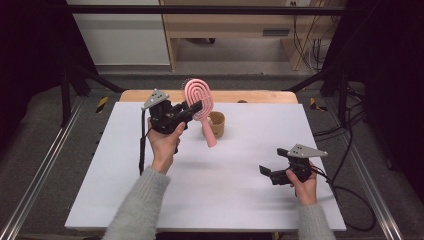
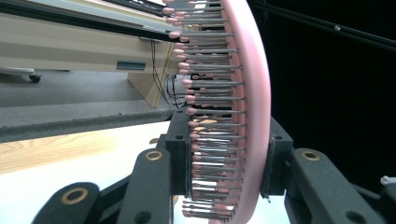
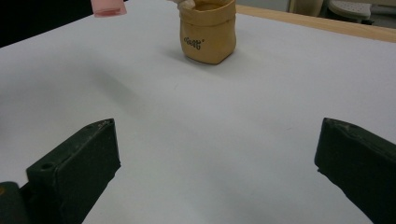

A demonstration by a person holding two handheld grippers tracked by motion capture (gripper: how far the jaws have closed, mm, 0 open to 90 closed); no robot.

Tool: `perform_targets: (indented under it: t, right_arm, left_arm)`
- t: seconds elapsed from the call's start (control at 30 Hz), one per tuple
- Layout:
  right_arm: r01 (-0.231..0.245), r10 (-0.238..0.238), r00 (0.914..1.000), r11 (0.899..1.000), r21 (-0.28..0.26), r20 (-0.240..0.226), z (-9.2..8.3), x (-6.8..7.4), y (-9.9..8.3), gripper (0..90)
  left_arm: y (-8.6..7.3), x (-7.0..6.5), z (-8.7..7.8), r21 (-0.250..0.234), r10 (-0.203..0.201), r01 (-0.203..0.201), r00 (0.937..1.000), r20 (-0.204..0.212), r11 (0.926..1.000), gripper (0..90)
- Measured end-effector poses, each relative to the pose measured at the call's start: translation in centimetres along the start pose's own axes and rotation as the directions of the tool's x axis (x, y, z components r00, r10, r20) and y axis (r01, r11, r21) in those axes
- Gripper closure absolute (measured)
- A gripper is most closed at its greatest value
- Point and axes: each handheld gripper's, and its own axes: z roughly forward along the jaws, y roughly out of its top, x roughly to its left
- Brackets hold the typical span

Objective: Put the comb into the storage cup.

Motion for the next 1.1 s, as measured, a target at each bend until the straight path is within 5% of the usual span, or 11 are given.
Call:
perform_targets:
  t: [1.1]
  right_arm:
    - [0.006,-0.006,1.0000,1.000,0.002,0.003,0.0,0.0,0.0,0.2]
  left_arm:
    - [1.8,1.1,3.3,-0.026,-0.003,0.002,0.9988,-0.050,0.9997,63.3]
